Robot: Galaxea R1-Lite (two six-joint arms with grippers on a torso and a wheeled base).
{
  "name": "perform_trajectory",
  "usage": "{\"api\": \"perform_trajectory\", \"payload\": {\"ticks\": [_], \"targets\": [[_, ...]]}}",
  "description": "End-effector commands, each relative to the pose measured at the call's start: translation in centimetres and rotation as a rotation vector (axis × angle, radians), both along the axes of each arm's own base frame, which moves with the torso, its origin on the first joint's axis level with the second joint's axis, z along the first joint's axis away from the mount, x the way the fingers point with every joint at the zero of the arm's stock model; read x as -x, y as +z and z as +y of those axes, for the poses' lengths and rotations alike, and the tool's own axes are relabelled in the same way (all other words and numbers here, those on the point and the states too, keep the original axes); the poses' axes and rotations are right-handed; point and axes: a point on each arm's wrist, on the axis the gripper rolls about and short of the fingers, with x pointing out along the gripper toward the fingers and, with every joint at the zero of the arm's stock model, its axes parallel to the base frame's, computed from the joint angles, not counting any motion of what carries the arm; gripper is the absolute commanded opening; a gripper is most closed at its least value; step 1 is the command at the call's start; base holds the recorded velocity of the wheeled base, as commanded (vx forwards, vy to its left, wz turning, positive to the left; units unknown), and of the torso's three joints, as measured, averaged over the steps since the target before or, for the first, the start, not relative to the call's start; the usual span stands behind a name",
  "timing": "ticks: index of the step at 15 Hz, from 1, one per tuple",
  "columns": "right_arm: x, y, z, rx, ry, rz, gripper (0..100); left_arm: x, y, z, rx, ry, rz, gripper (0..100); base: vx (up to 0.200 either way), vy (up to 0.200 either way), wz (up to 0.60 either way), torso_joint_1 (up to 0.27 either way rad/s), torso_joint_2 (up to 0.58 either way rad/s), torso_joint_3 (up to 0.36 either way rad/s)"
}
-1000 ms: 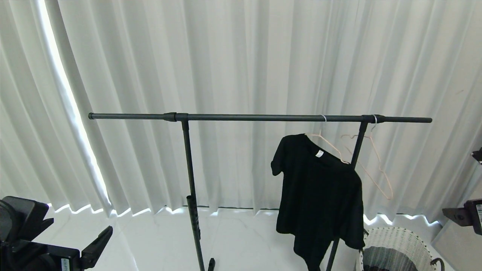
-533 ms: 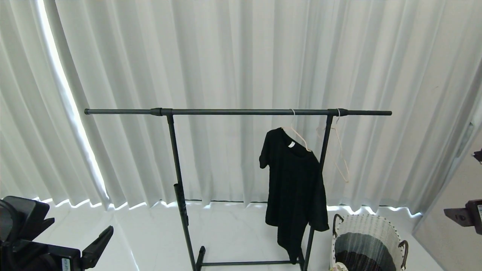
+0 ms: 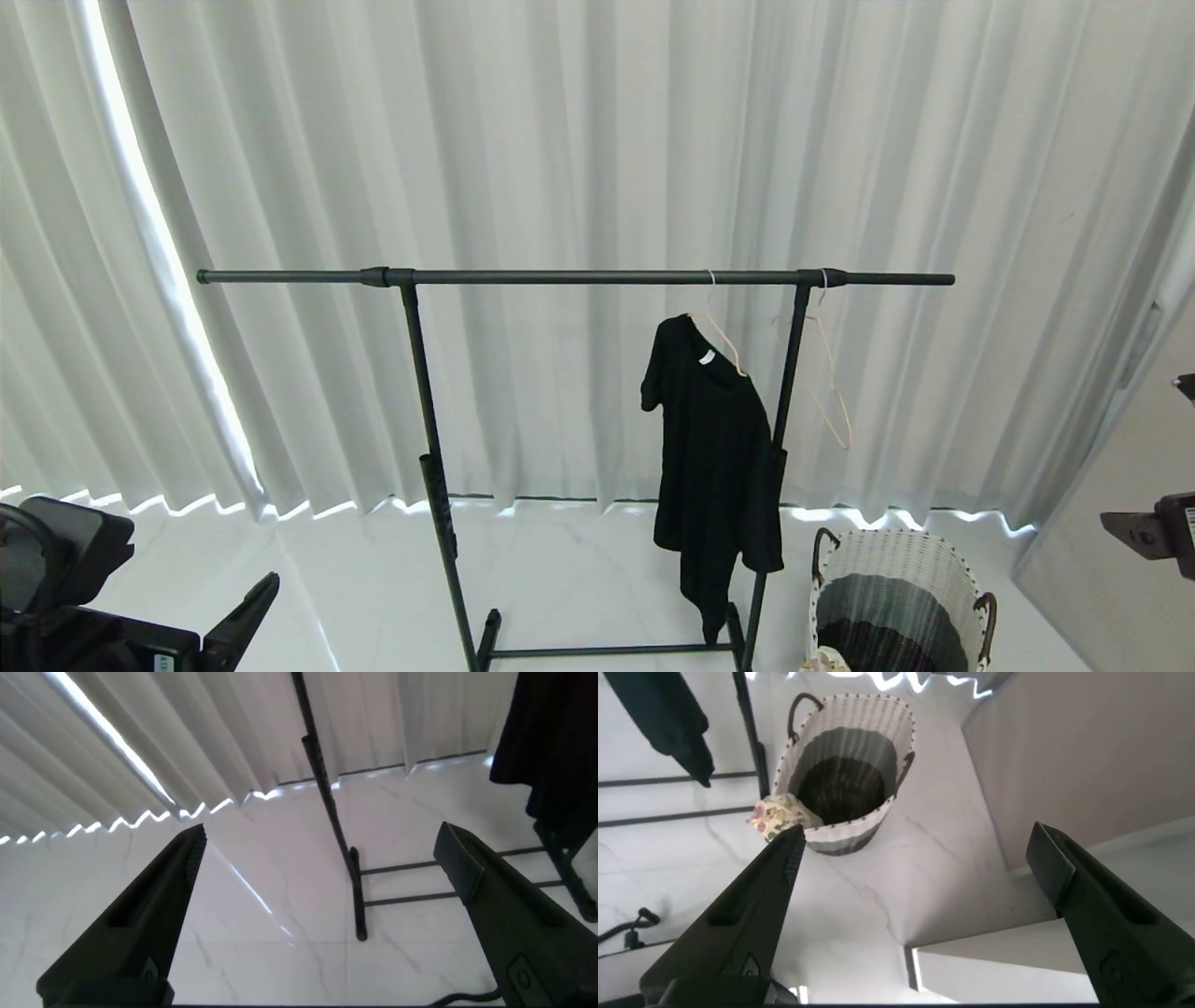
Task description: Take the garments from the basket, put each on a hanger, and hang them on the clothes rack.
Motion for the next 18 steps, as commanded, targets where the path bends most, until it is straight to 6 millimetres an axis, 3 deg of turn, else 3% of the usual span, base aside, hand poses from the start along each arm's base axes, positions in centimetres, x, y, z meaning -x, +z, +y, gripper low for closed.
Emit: {"api": "perform_trajectory", "payload": {"ticks": [1,10,18], "targets": [[0.11,0.06,-0.03,0.003,0.004,-0.003,100,0.3,-0.25,-0.01,-0.007,-0.012,0.003,100,0.0,0.0,0.0,0.0,0.0,0.0],[0.27,0.17,-0.08,0.011,0.009,-0.008,100,0.25,-0.12,-0.05,-0.015,-0.019,-0.001,100,0.2,-0.2,0.0,0.005,0.0,0.002],[0.55,0.37,-0.15,0.042,0.038,-0.009,100,0.51,0.08,0.05,-0.01,-0.012,-0.022,100,0.0,0.0,0.0,0.0,0.0,0.0]]}}
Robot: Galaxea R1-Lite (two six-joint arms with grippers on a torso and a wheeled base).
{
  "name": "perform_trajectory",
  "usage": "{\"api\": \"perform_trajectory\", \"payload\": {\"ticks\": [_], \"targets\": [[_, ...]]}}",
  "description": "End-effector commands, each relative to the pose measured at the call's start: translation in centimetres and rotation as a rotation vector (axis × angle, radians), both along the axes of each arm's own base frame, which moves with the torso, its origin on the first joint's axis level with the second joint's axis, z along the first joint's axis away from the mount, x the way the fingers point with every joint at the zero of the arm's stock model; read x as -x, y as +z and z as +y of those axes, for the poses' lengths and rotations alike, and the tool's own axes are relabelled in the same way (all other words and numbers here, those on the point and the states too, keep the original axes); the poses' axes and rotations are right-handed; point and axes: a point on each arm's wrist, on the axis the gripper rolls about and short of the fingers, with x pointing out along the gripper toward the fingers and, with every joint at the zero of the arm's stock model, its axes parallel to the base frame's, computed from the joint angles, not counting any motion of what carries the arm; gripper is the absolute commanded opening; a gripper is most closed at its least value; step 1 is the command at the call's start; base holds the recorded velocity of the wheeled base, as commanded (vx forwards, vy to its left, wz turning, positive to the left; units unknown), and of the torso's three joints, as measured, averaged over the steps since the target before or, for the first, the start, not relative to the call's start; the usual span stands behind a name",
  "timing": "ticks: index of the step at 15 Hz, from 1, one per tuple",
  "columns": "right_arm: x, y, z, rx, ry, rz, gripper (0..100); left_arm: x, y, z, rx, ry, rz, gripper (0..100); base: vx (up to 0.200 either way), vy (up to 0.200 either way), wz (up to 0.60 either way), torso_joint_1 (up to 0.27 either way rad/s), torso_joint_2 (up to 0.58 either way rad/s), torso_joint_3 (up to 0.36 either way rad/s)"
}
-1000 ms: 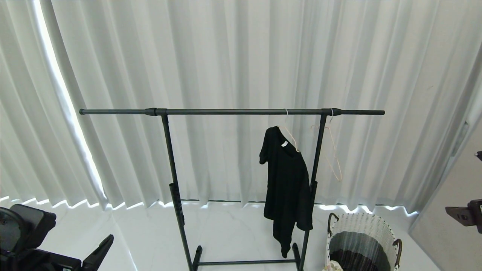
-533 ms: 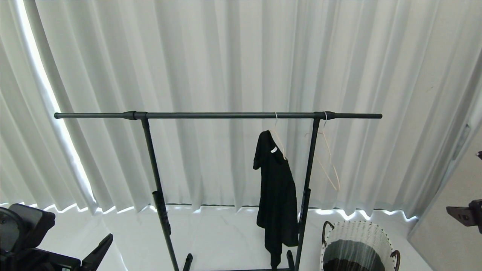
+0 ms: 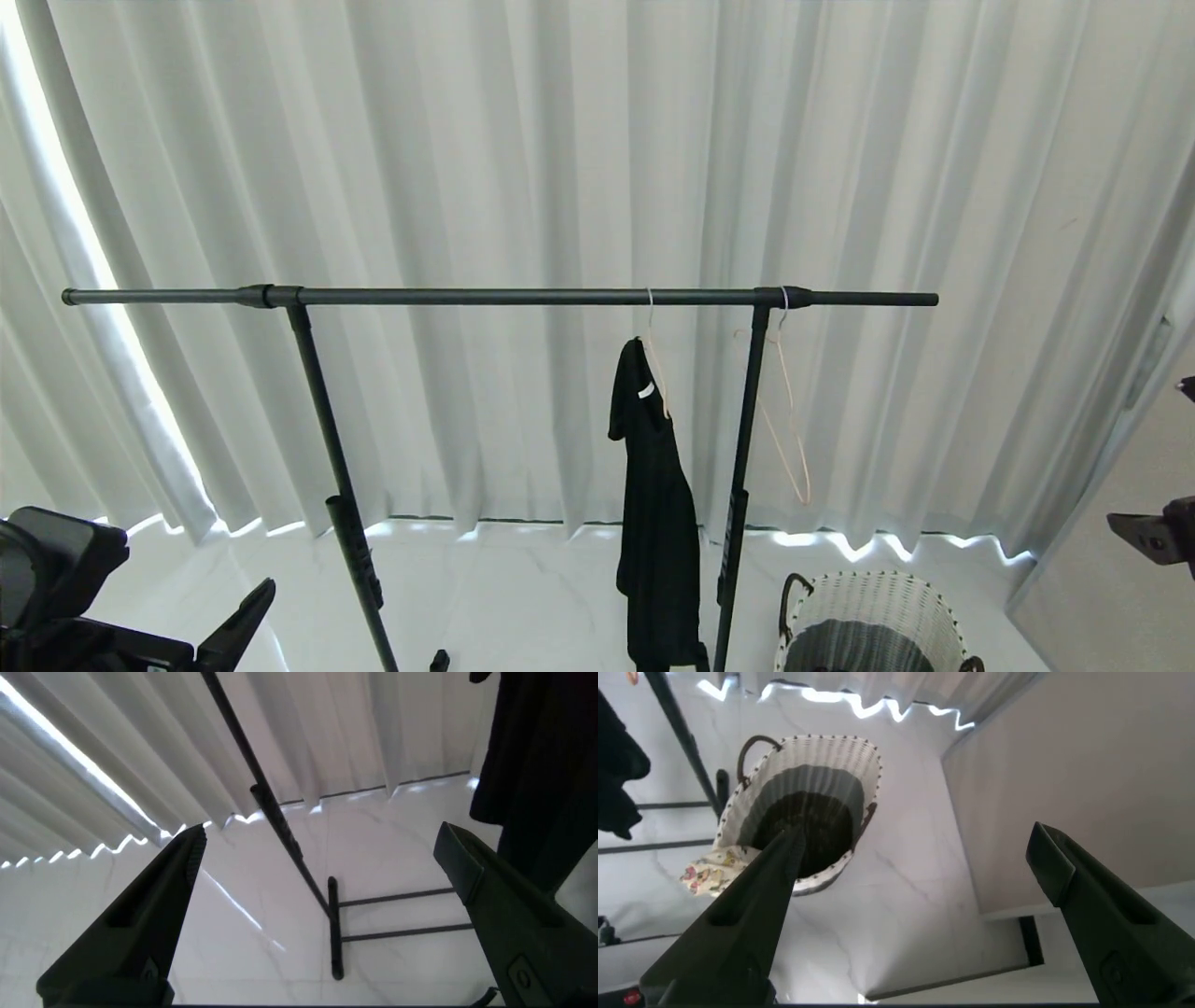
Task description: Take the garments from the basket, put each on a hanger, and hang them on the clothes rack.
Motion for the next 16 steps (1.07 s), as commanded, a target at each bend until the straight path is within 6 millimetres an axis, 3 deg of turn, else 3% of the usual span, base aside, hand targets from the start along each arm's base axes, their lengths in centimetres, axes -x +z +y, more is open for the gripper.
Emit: {"api": "perform_trajectory", "payload": {"ticks": [1,7,16], "targets": [[0.05,0.04,-0.01,-0.001,0.0,-0.003,100,0.09,0.11,0.04,0.002,0.003,-0.01,100,0.0,0.0,0.0,0.0,0.0,0.0],[0.07,-0.01,-0.02,0.001,-0.001,0.0,100,0.51,0.16,0.35,0.005,0.042,-0.032,100,0.0,0.0,0.0,-0.018,0.03,0.022],[0.06,0.03,-0.02,0.018,0.012,0.005,100,0.79,-0.52,1.0,-0.009,0.127,-0.009,100,0.0,0.0,0.0,-0.236,0.52,0.28]]}}
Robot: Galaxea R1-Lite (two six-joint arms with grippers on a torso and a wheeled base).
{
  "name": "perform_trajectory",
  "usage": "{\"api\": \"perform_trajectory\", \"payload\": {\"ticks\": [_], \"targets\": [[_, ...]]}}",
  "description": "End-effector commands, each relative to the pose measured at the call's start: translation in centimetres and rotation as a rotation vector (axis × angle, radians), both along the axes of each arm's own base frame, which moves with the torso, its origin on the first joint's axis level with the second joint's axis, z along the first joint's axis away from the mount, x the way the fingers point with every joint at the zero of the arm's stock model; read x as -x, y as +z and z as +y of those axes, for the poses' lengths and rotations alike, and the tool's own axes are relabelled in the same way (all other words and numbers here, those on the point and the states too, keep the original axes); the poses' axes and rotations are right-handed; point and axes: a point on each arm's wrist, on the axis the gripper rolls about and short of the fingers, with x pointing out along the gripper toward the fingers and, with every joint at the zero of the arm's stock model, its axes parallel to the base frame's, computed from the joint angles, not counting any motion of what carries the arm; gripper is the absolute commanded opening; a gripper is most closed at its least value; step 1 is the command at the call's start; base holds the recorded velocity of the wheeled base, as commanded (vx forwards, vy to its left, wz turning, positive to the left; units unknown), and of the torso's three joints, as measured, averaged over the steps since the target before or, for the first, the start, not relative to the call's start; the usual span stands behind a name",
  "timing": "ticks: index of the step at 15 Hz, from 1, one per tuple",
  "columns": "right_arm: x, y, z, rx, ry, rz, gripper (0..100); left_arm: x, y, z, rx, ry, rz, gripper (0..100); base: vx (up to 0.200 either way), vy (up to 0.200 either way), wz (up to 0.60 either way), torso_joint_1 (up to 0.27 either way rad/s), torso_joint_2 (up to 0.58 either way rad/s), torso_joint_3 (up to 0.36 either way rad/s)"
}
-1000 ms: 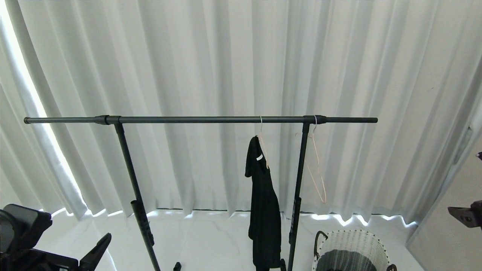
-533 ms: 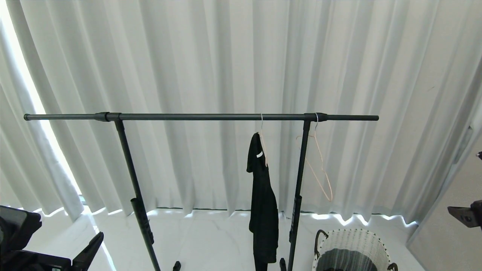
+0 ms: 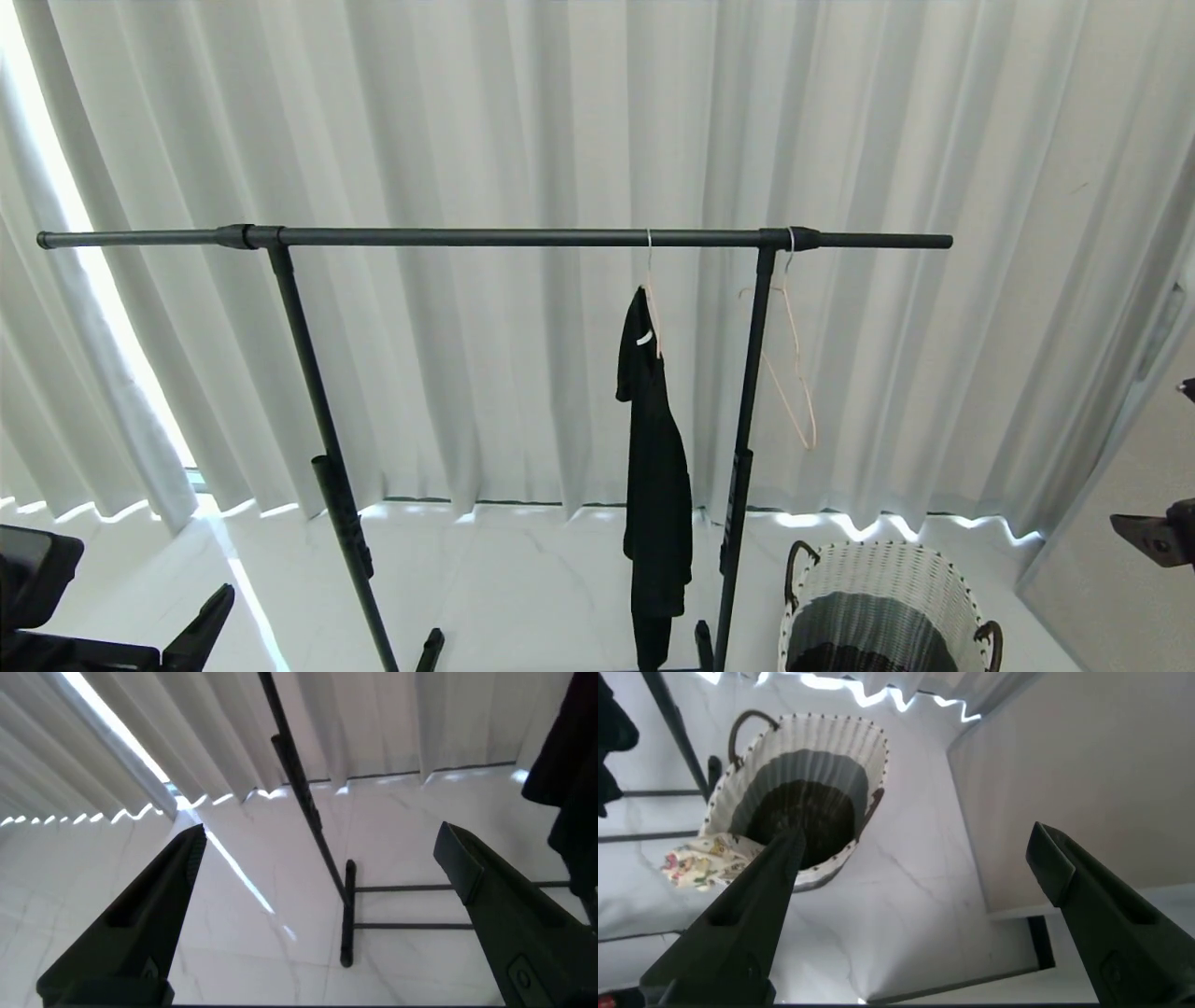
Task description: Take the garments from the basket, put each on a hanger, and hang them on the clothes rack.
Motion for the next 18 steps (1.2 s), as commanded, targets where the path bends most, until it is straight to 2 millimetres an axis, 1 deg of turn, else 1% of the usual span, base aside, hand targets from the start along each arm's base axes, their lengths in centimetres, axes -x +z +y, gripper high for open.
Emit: {"api": "perform_trajectory", "payload": {"ticks": [1,5,9,13,18], "targets": [[0.0,-0.1,0.0,0.004,0.003,0.004,100,0.0,-0.1,0.0,0.0,0.001,0.002,100,0.0,0.0,0.0,-0.237,0.52,0.295],[0.0,-0.2,0.1,0.025,0.022,0.016,100,0.0,-0.1,0.0,0.0,0.001,0.003,100,0.0,0.0,0.0,-0.227,0.52,0.288],[0.2,-1.5,0.0,0.041,0.037,0.02,100,0.1,0.0,0.0,-0.002,0.0,-0.005,100,0.0,0.0,0.0,-0.202,0.49,0.284],[0.5,-2.2,0.0,0.076,0.067,0.014,100,0.1,0.0,0.0,-0.004,-0.001,-0.003,100,0.0,0.0,0.0,-0.187,0.48,0.284],[0.5,-2.2,0.0,0.076,0.067,0.014,100,0.1,0.0,0.0,-0.002,0.0,-0.005,100,0.0,0.0,0.0,-0.159,0.46,0.296]]}}
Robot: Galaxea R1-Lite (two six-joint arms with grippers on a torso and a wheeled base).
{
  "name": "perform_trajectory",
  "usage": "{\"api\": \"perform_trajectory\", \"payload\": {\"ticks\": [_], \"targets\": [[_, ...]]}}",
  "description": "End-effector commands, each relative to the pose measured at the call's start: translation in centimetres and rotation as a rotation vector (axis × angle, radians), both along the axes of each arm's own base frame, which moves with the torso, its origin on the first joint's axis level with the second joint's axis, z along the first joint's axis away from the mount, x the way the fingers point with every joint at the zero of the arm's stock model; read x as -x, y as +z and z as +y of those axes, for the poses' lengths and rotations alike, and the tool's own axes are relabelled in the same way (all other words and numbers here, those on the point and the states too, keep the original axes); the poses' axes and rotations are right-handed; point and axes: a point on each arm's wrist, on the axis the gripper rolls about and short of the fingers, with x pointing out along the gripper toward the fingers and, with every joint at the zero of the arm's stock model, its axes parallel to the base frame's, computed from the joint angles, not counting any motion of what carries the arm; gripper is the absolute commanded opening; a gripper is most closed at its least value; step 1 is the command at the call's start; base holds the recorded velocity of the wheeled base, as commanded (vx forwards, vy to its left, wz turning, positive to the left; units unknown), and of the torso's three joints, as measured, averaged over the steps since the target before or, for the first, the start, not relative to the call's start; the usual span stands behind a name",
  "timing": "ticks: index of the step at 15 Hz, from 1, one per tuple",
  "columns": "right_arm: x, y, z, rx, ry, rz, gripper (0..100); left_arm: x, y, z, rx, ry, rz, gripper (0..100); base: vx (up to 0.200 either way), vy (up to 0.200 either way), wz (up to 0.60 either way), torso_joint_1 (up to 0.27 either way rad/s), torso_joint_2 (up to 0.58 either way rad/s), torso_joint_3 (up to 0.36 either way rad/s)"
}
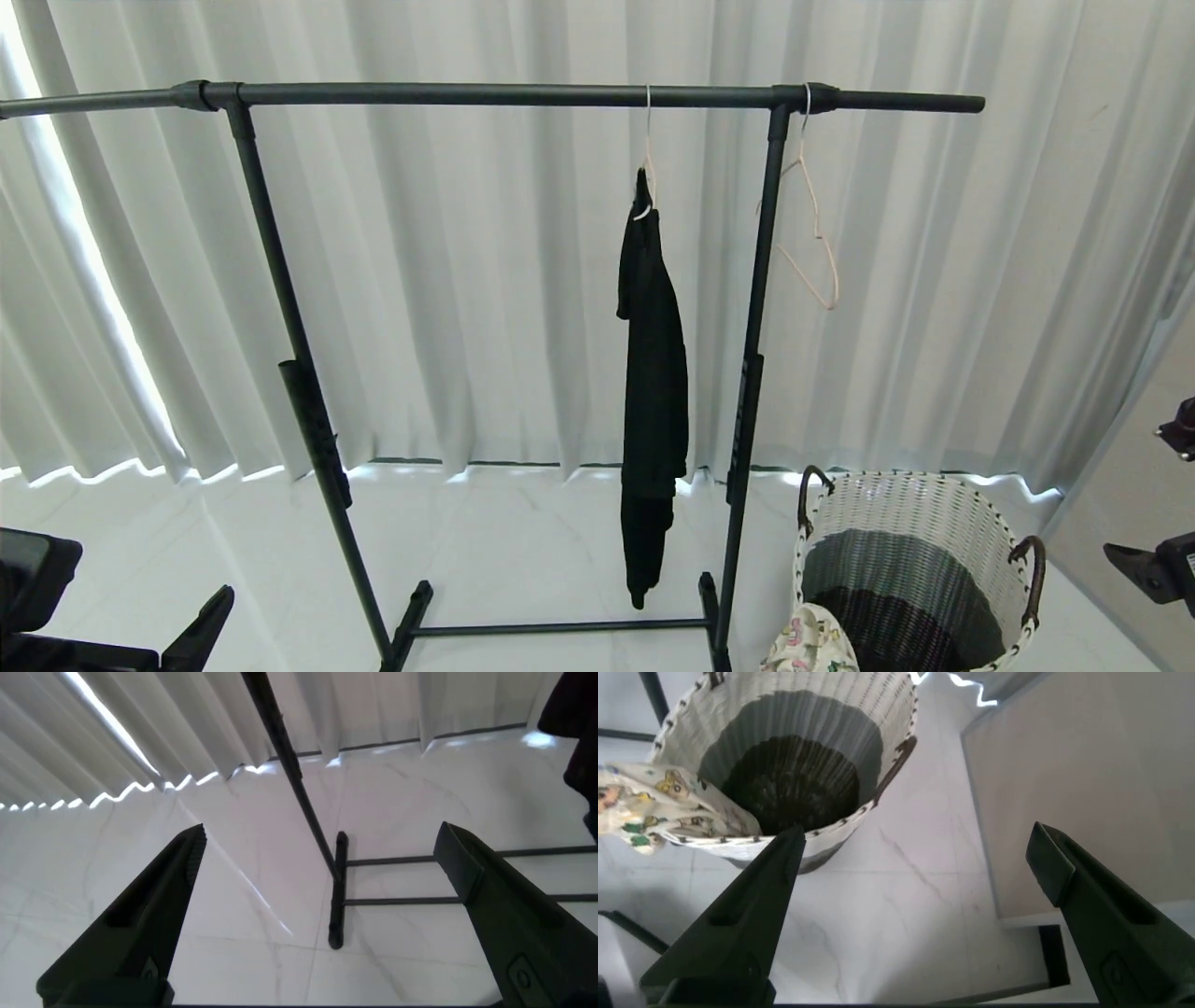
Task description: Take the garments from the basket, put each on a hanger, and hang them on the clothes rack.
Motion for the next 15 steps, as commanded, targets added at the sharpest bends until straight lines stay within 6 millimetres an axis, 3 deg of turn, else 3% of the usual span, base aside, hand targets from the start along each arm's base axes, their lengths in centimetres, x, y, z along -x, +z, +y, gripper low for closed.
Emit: {"api": "perform_trajectory", "payload": {"ticks": [1,9,15], "targets": [[0.03,0.0,0.0,0.001,0.001,0.0,100,-0.03,0.01,0.0,0.0,0.001,0.0,100,0.0,0.2,0.0,-0.144,0.45,0.3],[0.06,-0.12,-0.01,0.002,0.001,0.004,100,0.03,0.05,0.0,0.001,-0.001,-0.004,100,0.0,0.2,0.0,-0.037,0.11,0.091],[0.06,-0.51,-0.03,0.034,0.022,0.03,100,0.3,-0.03,0.01,0.0,-0.003,-0.011,100,0.0,0.0,0.0,-0.003,0.01,0.007]]}}
